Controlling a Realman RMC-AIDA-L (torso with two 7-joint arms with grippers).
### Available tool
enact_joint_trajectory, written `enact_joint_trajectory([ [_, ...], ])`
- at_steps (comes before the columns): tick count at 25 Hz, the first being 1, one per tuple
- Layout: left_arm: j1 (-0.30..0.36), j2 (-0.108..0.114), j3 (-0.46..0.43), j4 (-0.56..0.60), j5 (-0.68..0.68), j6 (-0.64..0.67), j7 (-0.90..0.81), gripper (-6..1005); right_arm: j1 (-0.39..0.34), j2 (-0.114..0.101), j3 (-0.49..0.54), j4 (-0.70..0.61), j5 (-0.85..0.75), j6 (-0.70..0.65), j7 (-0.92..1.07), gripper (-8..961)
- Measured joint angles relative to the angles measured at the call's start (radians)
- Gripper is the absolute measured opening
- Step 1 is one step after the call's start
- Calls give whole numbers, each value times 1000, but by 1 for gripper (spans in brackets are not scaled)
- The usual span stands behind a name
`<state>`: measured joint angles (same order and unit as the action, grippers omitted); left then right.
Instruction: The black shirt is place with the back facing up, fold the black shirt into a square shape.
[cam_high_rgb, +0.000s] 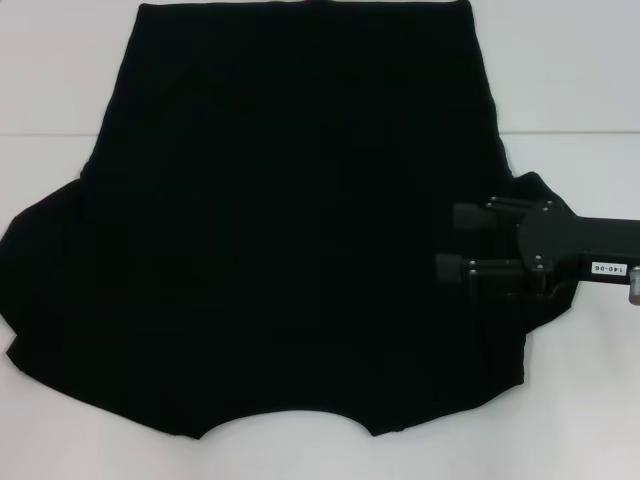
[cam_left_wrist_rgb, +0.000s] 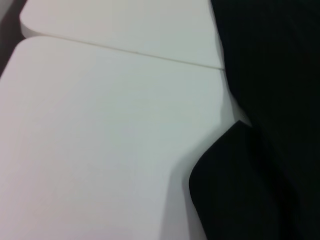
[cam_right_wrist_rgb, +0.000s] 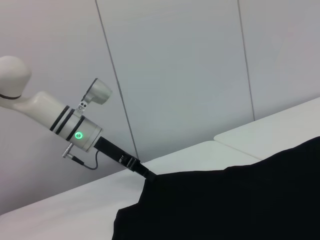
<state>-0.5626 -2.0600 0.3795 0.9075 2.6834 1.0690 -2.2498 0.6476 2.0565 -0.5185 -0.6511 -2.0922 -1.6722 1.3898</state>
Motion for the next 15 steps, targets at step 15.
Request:
enact_joint_trajectory([
  [15, 27, 4, -59, 34, -2, 4, 1, -2, 11, 2, -1, 2, 11, 12, 4, 730],
])
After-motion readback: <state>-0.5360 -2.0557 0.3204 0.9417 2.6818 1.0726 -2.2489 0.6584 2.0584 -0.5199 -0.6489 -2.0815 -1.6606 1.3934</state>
